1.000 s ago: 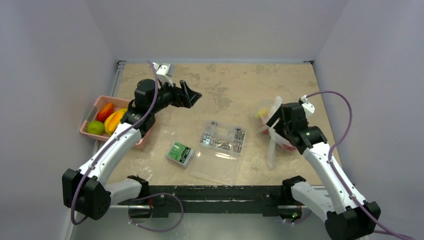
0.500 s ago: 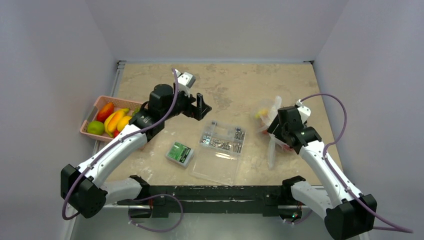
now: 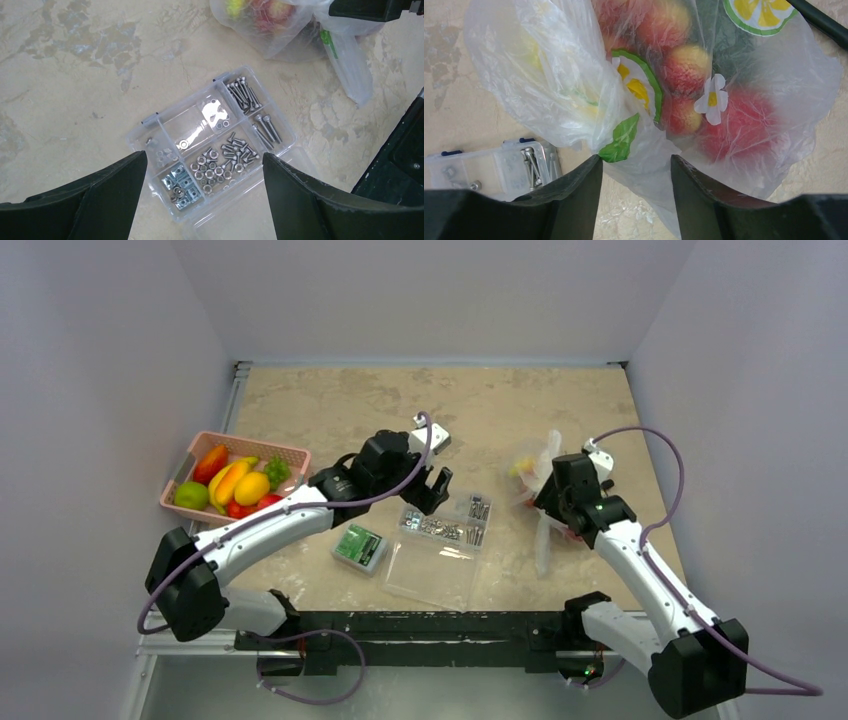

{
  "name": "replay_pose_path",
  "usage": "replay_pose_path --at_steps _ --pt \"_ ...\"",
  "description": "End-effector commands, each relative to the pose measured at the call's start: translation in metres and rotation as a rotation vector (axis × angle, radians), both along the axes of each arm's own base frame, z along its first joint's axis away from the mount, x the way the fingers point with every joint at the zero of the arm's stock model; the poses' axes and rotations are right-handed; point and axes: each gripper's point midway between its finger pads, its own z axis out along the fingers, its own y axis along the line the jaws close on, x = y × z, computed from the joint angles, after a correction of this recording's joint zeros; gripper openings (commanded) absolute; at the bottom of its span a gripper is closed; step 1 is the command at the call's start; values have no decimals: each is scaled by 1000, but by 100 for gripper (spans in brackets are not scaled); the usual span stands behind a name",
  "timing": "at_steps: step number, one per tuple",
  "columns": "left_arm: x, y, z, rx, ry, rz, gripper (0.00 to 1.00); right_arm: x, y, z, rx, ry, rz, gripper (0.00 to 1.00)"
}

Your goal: Take the fake fruits out of the plastic bag

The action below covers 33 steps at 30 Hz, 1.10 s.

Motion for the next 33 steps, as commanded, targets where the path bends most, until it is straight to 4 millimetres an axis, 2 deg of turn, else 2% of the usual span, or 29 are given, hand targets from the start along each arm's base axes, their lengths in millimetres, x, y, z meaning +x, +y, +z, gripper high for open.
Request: replay_pose_path --at_steps 1,4,6,9,13,14,18,23,26,28,30,33 --pt "-3 -17 12 -69 -2 -10 85 6 4 -1 16 -30 13 45" --pt "-7 -33 19 -196 65 17 85 5 5 6 30 -58 8 32" --pt "-2 -45 29 -257 95 49 85 5 4 12 39 -89 -4 25" --pt "8 -69 41 -323 153 90 85 5 14 24 104 -127 20 7" --pt "20 -100 44 -424 226 144 85 1 23 43 176 -216 53 0" --pt "23 -111 47 -463 228 137 84 1 23 49 193 -252 51 0" --pt "27 -150 36 -462 252 106 84 -3 25 49 235 -288 38 0" --pt "34 -188 25 -451 268 75 80 -1 30 36 225 -231 67 0" --pt "41 -203 18 -437 281 64 70 -2 31 28 210 -191 82 0" --pt "46 -208 12 -422 290 73 68 -4 30 25 201 -183 85 0" --pt "47 -206 -2 -385 316 100 63 -6 28 24 197 -182 81 0" --pt "46 -211 -11 -383 337 94 60 -9 26 26 195 -191 72 0"
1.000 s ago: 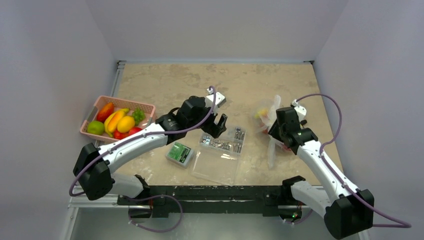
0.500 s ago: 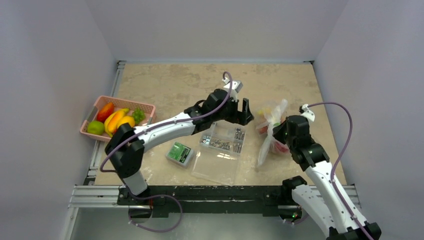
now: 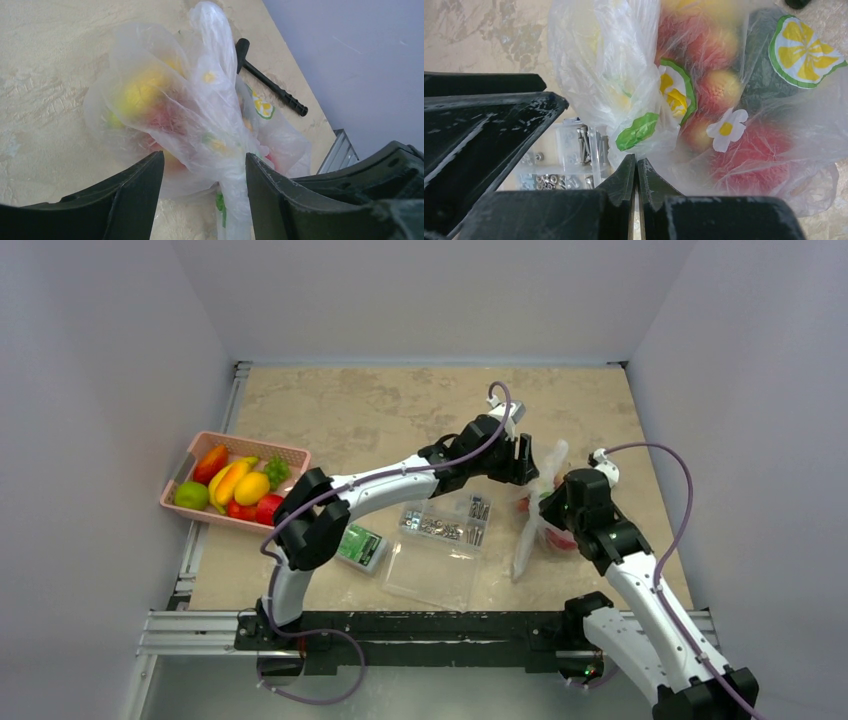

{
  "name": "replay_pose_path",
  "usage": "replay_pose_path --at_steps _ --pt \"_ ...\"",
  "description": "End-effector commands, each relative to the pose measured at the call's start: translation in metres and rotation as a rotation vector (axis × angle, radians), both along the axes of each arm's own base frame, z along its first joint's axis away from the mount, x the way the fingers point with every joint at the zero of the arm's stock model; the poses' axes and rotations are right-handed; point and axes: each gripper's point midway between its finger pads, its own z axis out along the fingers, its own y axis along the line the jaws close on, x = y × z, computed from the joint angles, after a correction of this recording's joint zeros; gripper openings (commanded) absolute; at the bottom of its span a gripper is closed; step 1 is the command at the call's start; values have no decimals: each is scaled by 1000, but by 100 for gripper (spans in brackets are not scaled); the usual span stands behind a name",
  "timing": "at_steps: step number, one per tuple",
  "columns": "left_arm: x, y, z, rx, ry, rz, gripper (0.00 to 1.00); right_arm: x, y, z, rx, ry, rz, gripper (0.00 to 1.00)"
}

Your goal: Take the fake fruits out of the plastic bag

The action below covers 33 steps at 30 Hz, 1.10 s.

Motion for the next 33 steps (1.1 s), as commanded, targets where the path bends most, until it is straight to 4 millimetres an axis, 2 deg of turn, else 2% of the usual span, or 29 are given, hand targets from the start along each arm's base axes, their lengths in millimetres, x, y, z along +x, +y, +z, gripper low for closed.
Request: replay_pose_path --at_steps 1,5,9,15,18,22,25,28,32,33 --pt "4 -9 7 -38 25 8 60 0 -1 8 1 -39 -2 0" --pt "1 -21 2 -86 60 -4 53 0 -2 12 2 -52 0 0" --pt "-4 -31 0 -113 95 -46 28 0 -1 5 -2 -23 1 0" --pt "-1 -36 -3 -117 101 -54 6 -1 1 5 1 5 4 0" --pt "10 -30 -1 -98 74 -10 1 -1 3 15 11 -6 11 0" --pt "37 -13 -2 -101 95 88 0 -5 -1 29 16 -32 -4 0" --pt "60 1 -2 -107 96 133 0 -12 -13 43 10 -68 -66 0" --pt "78 15 -1 -118 106 166 0 -23 -30 65 32 -166 -161 0" --pt "80 15 5 -141 108 134 0 -41 -48 98 89 -351 -247 0" --pt "78 14 6 -144 110 124 0 -44 -51 100 85 -363 -255 0"
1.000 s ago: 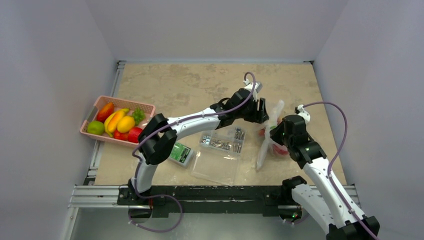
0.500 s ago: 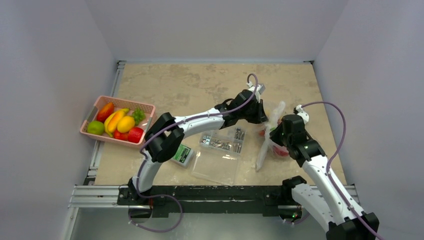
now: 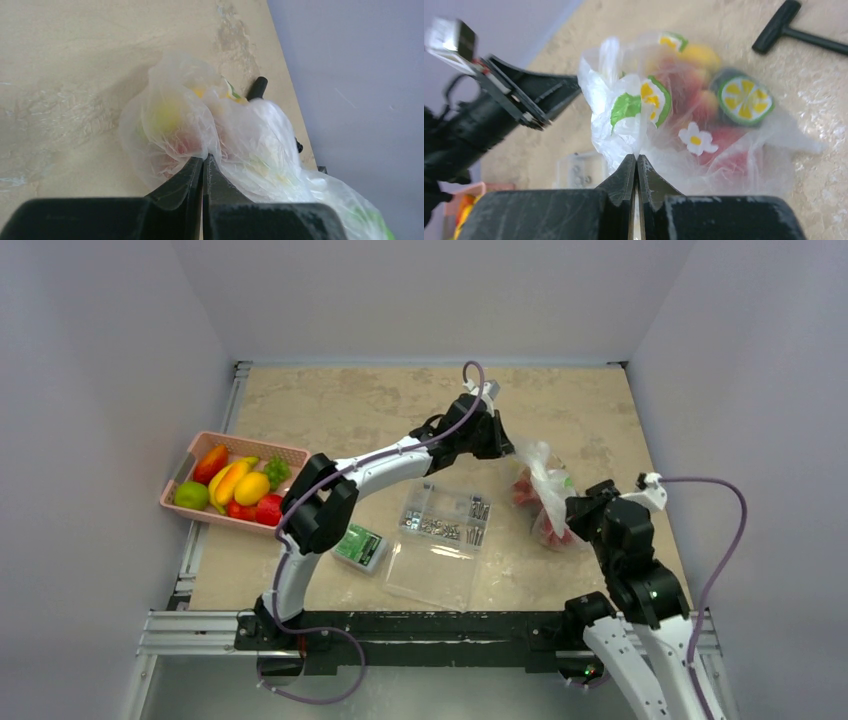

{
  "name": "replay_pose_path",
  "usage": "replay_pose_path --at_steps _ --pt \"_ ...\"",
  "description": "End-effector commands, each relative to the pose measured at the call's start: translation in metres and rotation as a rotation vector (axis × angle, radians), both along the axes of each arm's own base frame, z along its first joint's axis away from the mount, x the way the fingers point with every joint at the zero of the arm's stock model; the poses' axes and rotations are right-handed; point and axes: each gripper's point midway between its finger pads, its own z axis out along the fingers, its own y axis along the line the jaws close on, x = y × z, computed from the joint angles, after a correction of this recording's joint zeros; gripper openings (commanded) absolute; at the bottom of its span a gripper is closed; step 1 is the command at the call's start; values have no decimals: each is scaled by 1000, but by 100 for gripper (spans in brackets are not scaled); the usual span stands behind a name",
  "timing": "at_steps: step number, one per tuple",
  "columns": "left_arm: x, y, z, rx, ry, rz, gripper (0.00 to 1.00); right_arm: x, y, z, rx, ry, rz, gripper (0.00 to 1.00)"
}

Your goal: Take the fake fruits out of the plastic bag

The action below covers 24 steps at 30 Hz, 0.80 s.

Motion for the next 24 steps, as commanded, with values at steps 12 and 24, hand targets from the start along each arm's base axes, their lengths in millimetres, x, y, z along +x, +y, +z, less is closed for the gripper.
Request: replay_pose_path --at_steps 12,24 --pt "-3 -5 37 -128 15 -43 0 -3 -10 24 -104 75 1 21" --pt "-14 -2 49 -153 20 -72 0 19 12 36 -324 297 291 81"
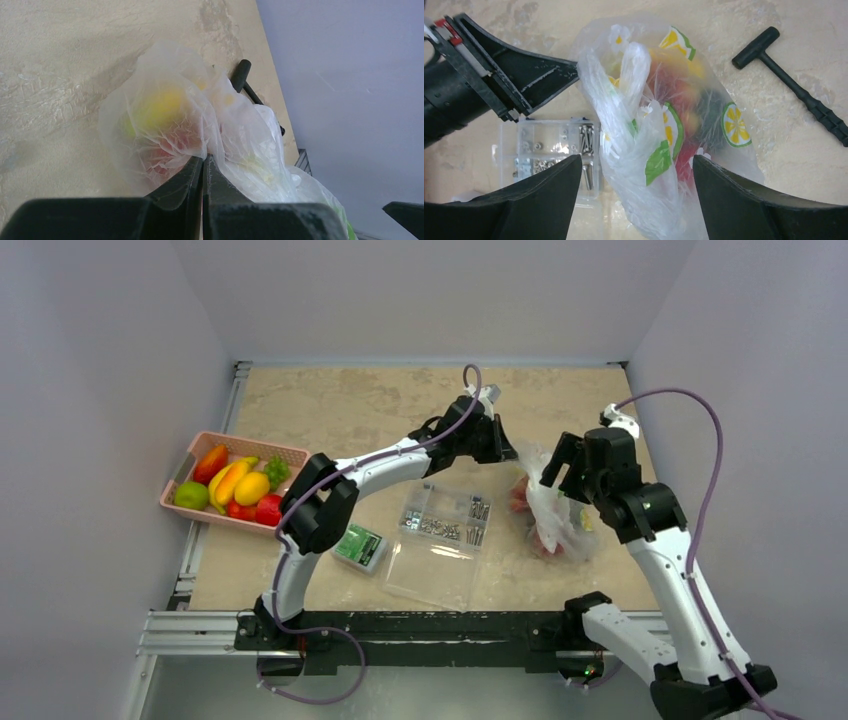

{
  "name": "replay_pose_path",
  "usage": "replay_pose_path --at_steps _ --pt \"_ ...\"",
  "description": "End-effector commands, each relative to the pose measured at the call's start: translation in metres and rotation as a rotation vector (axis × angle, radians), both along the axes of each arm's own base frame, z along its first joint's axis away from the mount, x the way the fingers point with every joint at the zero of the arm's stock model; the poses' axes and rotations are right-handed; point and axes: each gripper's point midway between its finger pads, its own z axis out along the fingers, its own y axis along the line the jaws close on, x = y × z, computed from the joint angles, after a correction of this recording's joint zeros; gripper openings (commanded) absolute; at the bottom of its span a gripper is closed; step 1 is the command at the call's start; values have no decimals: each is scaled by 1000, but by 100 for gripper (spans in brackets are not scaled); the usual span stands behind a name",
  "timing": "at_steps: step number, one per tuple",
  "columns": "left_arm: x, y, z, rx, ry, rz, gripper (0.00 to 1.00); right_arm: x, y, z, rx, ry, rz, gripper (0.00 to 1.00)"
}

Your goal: Take the fake fruits out of the plastic bag

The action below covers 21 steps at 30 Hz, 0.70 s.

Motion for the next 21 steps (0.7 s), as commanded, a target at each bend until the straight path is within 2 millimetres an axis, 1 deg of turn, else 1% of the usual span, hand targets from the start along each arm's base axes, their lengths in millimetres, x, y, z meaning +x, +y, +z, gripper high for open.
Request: replay_pose_path --at_steps 1,5,8,11,13,14,15,16,17,18,21 --pt "-2 -1 51 -100 -56 -11 0 -4 9 -11 -54 100 128 82" --pt "-2 -2 53 -120 -50 -9 0 4 20 -35 -29 131 164 82" --pt "-3 -3 54 -132 -40 -7 0 12 21 -50 -24 148 136 75" --pt "-4 -1 55 -132 -39 -4 0 14 29 -59 6 168 163 62" --pt "-2 0 54 -128 -38 5 0 12 34 -64 29 188 174 43" --pt "0 1 53 -129 -35 13 0 11 37 -65 48 191 180 31" --pt "3 2 50 -143 -18 26 0 8 41 -65 81 193 176 20" --pt "7 3 50 -169 -4 33 0 7 40 -64 92 186 157 12" --pt "10 4 46 -188 19 38 0 5 38 -58 99 164 138 4" --pt "14 6 44 -204 30 47 0 4 35 -48 109 122 116 0" --pt "22 10 38 -198 32 68 0 -3 20 -14 127 -26 38 0"
